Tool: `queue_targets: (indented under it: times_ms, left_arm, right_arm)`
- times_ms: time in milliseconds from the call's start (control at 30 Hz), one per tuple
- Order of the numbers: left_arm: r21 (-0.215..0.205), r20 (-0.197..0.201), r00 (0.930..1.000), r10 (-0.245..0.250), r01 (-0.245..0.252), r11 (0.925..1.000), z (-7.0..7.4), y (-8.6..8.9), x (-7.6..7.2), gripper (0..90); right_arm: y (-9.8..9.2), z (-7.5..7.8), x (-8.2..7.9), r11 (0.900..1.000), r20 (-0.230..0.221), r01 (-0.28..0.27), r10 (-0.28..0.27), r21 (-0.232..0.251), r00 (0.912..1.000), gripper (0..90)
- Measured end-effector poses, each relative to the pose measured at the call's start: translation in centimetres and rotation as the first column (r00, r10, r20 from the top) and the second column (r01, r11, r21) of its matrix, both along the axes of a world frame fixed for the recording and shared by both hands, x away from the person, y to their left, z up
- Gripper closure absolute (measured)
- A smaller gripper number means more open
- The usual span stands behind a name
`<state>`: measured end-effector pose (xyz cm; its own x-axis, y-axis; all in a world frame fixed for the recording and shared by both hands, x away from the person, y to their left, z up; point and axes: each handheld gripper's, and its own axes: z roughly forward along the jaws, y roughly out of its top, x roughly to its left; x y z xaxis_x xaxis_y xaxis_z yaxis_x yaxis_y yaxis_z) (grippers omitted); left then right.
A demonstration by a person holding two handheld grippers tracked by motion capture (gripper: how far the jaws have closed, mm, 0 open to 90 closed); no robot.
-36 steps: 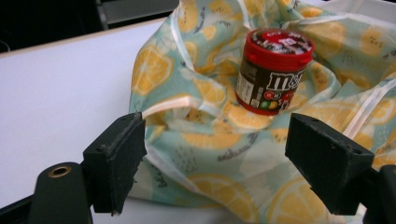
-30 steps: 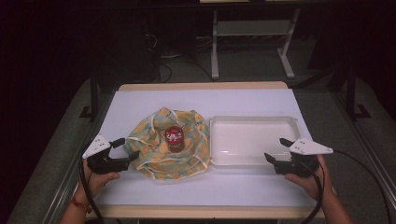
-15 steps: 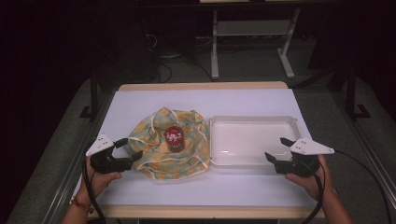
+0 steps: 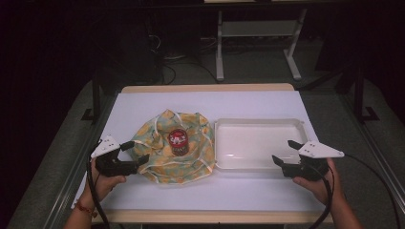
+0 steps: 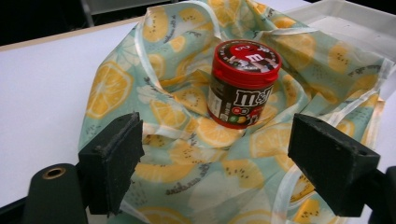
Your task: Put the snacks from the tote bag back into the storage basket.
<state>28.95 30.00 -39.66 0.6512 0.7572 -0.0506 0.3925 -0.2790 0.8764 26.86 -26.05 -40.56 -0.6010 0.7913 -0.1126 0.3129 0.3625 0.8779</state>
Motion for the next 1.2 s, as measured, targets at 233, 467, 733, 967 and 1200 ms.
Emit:
queue_targets:
  times_ms: [233,467,733,967,1200]
  left_arm:
    - [0.020,-0.015,0.9998,-0.014,0.014,0.9997,0.5,-0.8,0.3,17.1]
    - [0.059,-0.037,0.9992,0.018,-0.015,0.9981,0.6,-1.7,0.6,17.3]
    - [0.069,-0.054,0.9976,0.044,-0.040,0.9968,0.8,-2.0,0.7,17.3]
    - [0.090,-0.082,0.9950,0.056,-0.049,0.9947,0.9,-2.8,1.2,17.5]
    - [0.100,-0.101,0.9944,0.032,-0.022,0.9948,1.8,-4.1,1.8,17.5]
  right_arm:
    - [0.0,0.0,0.0,1.000,0.001,-0.003,0.003,-0.003,1.0000,23.1]
    - [-0.1,0.0,0.0,1.000,-0.003,0.000,0.000,-0.005,1.0000,23.1]
    - [-0.1,0.0,0.0,1.000,-0.003,-0.002,0.002,0.001,1.0000,23.1]
    - [-0.1,-0.2,0.1,1.000,-0.006,-0.004,0.004,0.001,1.0000,23.1]
    - [0.0,-0.3,0.1,1.000,-0.014,-0.004,0.004,-0.004,0.9999,23.1]
